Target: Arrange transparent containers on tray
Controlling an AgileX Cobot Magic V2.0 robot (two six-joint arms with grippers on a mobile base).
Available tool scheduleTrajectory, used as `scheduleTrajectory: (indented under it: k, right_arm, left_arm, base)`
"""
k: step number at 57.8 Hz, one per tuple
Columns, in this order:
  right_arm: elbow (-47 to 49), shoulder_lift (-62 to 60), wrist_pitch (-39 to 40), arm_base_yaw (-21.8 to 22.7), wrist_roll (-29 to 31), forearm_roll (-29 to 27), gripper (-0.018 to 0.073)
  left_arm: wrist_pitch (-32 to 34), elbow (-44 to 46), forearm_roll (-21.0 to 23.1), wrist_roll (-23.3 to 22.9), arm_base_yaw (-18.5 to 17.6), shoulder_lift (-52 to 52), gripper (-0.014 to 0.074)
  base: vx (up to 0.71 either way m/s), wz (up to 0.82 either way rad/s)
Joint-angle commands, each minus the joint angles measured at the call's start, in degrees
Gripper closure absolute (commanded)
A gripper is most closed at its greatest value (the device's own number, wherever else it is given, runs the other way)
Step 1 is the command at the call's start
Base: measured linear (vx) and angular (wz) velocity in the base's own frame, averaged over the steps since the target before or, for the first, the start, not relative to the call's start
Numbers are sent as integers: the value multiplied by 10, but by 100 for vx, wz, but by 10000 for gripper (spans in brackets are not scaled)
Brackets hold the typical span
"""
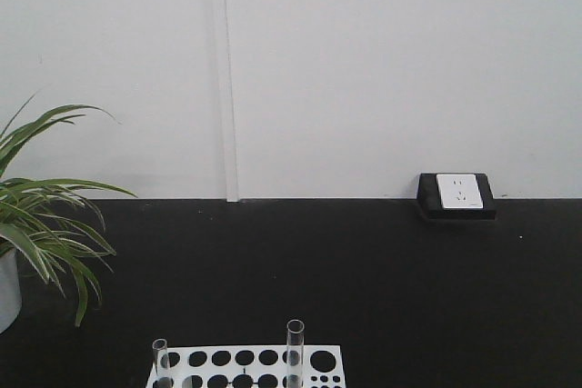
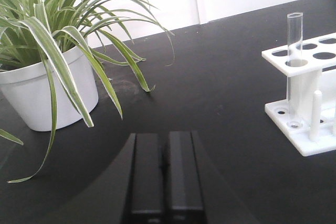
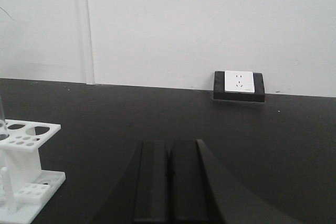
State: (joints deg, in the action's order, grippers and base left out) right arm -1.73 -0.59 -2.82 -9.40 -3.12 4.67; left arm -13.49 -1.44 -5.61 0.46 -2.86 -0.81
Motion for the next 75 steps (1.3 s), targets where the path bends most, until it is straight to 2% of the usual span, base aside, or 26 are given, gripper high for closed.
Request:
scheduleTrajectory:
  k: [1,58,69,75]
  right_arm:
    - [-5,-5,47,2,5,5,571]
    - [-5,-5,46,2,5,5,571]
    - [-5,-5,98,2,5,5,571]
    - [-5,-5,127,2,5,5,571]
  left_arm:
    - [47,-18,1,-5,0,-12,603]
    - [56,-18,1,-5,0,-12,603]
    - [106,-18,1,-5,0,-12,603]
    - [181,-17,1,-9,0,-12,603]
  base:
    - [0,0]
    - [0,0]
    - [0,0]
    - [0,0]
